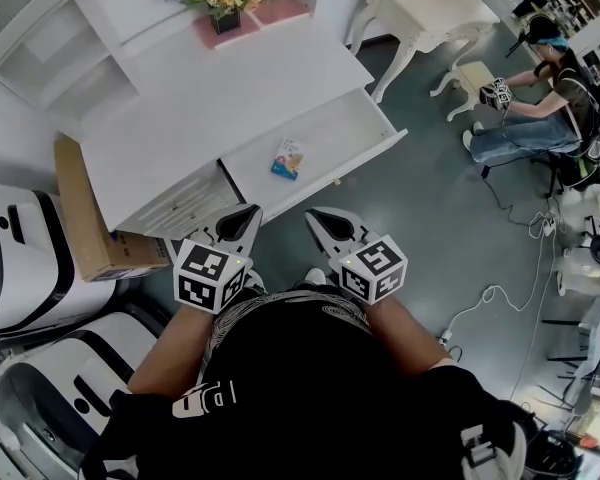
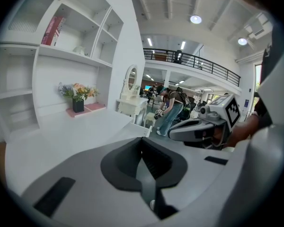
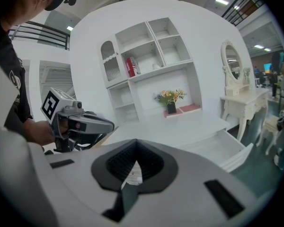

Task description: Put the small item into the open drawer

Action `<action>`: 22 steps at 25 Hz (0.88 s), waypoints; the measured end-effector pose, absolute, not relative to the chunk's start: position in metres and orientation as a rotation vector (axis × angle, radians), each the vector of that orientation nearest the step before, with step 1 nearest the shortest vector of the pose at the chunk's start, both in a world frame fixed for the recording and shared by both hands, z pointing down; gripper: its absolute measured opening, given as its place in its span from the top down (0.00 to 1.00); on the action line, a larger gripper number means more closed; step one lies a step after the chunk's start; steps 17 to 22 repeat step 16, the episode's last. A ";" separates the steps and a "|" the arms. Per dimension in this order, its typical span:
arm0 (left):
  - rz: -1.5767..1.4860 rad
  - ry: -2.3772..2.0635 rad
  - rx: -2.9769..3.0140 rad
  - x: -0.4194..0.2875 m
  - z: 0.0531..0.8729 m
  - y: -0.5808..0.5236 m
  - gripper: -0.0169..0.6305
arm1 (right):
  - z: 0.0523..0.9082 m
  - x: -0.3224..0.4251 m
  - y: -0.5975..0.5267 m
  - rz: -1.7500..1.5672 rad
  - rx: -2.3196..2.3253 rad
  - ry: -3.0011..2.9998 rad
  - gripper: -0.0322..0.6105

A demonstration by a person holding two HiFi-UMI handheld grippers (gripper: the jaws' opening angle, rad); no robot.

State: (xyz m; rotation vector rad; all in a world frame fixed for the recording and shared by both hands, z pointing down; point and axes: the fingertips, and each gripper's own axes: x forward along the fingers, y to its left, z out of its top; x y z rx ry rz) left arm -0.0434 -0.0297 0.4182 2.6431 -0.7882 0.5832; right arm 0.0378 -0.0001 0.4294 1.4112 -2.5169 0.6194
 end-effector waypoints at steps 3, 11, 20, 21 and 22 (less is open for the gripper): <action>0.584 -0.784 2.645 -0.043 0.419 -0.030 0.95 | 0.429 0.037 0.000 0.624 1.411 -2.519 0.94; 0.588 -0.776 2.641 -0.044 0.423 -0.033 0.95 | 0.434 0.037 -0.002 0.629 1.411 -2.507 0.94; 0.586 -0.771 2.642 -0.045 0.423 -0.034 0.95 | 0.436 0.037 -0.002 0.632 1.409 -2.495 0.94; 0.586 -0.771 2.642 -0.045 0.423 -0.034 0.95 | 0.436 0.037 -0.002 0.632 1.409 -2.495 0.94; 0.586 -0.771 2.642 -0.045 0.423 -0.034 0.95 | 0.436 0.037 -0.002 0.632 1.409 -2.495 0.94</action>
